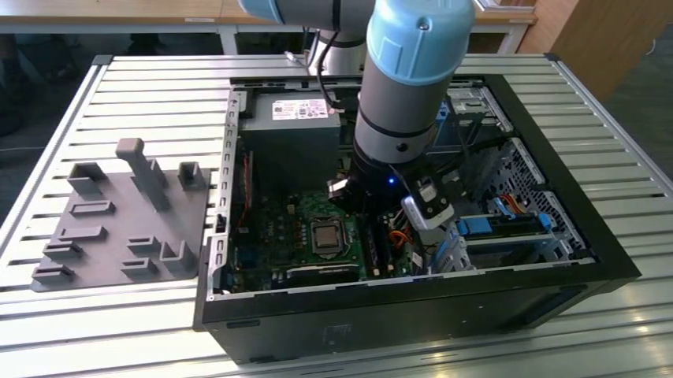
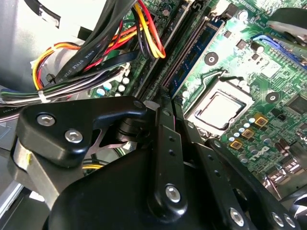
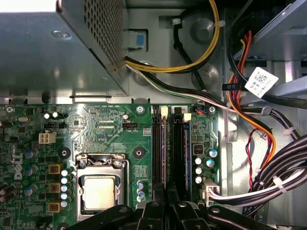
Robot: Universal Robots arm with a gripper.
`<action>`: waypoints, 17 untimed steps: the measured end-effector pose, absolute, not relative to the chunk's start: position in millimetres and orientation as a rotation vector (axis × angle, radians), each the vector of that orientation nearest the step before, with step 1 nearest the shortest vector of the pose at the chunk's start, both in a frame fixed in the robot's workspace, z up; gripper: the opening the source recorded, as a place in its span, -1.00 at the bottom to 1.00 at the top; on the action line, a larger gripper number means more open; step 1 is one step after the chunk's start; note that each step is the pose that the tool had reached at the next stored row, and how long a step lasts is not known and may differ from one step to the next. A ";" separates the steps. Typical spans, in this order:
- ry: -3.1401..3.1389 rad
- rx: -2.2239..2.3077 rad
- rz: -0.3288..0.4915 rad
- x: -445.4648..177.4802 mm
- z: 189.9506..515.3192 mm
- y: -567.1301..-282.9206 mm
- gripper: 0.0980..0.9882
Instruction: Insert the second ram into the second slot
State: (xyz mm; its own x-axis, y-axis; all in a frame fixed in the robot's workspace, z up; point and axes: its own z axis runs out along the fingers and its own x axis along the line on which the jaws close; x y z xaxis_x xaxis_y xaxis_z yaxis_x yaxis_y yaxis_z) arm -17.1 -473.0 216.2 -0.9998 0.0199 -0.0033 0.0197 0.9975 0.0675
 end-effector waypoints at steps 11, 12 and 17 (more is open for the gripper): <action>3.136 0.031 0.106 -17.1 213.8 -473.0 -0.91; 3.136 0.031 0.106 -17.1 213.8 -473.0 -0.91; 3.136 0.031 0.106 -17.1 213.7 -473.0 -0.91</action>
